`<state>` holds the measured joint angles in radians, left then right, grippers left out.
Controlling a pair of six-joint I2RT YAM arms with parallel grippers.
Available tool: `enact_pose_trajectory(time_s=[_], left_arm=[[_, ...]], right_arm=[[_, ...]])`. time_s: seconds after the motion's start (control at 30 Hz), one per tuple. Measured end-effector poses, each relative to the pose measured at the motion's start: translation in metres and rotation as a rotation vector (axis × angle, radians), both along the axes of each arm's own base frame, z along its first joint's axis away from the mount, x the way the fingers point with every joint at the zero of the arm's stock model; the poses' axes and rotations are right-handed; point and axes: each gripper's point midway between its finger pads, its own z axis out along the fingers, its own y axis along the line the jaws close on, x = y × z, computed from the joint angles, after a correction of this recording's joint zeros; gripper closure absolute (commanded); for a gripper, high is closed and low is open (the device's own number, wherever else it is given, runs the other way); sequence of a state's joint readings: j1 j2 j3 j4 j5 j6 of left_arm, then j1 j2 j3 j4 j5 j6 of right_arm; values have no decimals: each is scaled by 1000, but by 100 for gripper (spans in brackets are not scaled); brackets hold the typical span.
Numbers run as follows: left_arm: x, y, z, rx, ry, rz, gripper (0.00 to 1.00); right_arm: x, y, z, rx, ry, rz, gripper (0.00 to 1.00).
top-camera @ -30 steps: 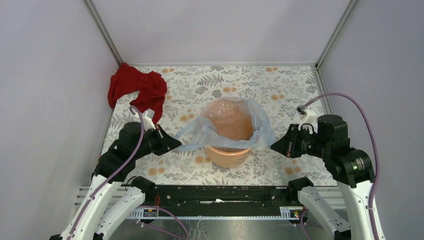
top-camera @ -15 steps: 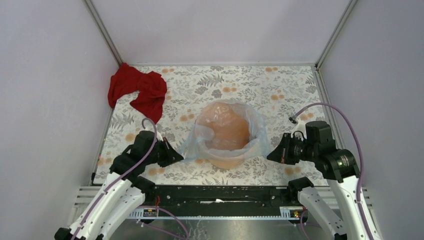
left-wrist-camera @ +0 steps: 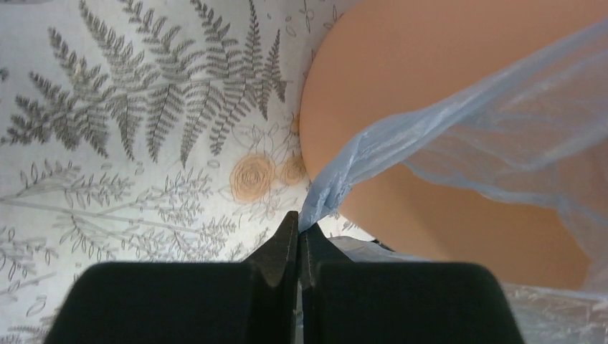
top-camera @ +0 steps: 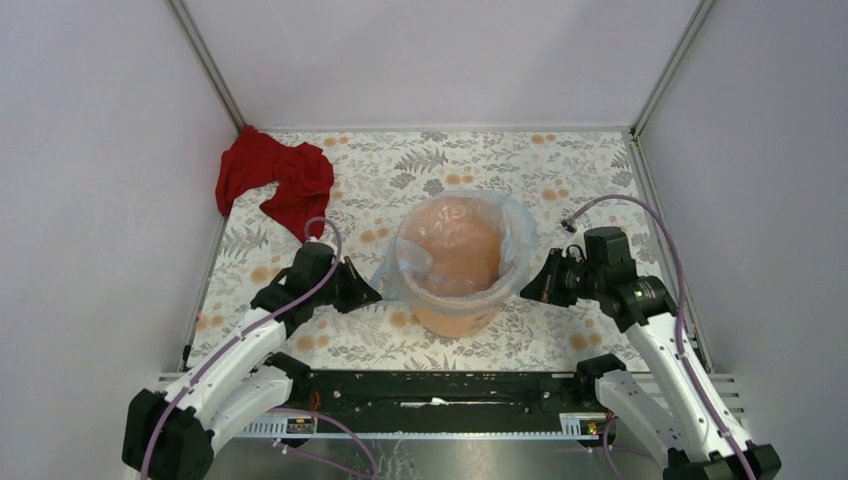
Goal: Put the trash bags into the trash bin
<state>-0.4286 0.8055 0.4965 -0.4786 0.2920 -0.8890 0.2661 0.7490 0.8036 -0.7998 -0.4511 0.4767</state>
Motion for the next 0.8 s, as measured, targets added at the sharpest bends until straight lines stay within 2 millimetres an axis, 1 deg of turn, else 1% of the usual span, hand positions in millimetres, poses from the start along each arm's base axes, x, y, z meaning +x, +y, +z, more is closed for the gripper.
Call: enact_pose_trajectory(time_s=[0.07,0.17,0.2,0.27,0.33,0.37,0.4,0.43,0.5,0.57,0.63,0.7,0.73,0.77,0.8], left_arm=[[10,-4,-3,0,-9,-3,100],[23,-10,-11,1,-18,-9,100],[26,-11,-14,5,-19,-12,100],[30,-12,-21,14,-16,-16,100],[32,-13,-27,23,-10,-18,100],[34,-13,-28,29,-14,-18,100],[36,-12,-30,35,-19,-18,100],[37,-12,-31,41,-23,-18,100],[38,-11,-32,50,-27,-17,100],[39,-11,-33,53,-29,-16,100],[40,-11,-33,53,-30,-16,100],[42,-12,-32,54,-31,-18,100],[43,-12,-32,54,-32,-18,100],[44,-13,-31,54,-34,-18,100],[45,-13,-30,53,-36,-19,100]], right_arm=[[9,2,-14,-1,5,-4,86],[12,7,-38,8,55,3,62],[10,6,-44,5,72,4,55],[8,4,-45,-7,77,1,47],[8,2,-35,-11,50,-13,37],[9,0,-24,-16,25,-25,33],[12,-2,-11,-16,-3,-37,32],[15,-4,5,-21,-40,-53,31],[27,-12,45,-39,-148,-103,31],[37,-22,71,-68,-226,-159,32],[49,-34,90,-110,-294,-219,31],[63,-41,93,-153,-322,-250,29],[69,-40,90,-167,-319,-246,28],[80,-36,83,-180,-303,-226,27],[86,-34,78,-184,-295,-214,25]])
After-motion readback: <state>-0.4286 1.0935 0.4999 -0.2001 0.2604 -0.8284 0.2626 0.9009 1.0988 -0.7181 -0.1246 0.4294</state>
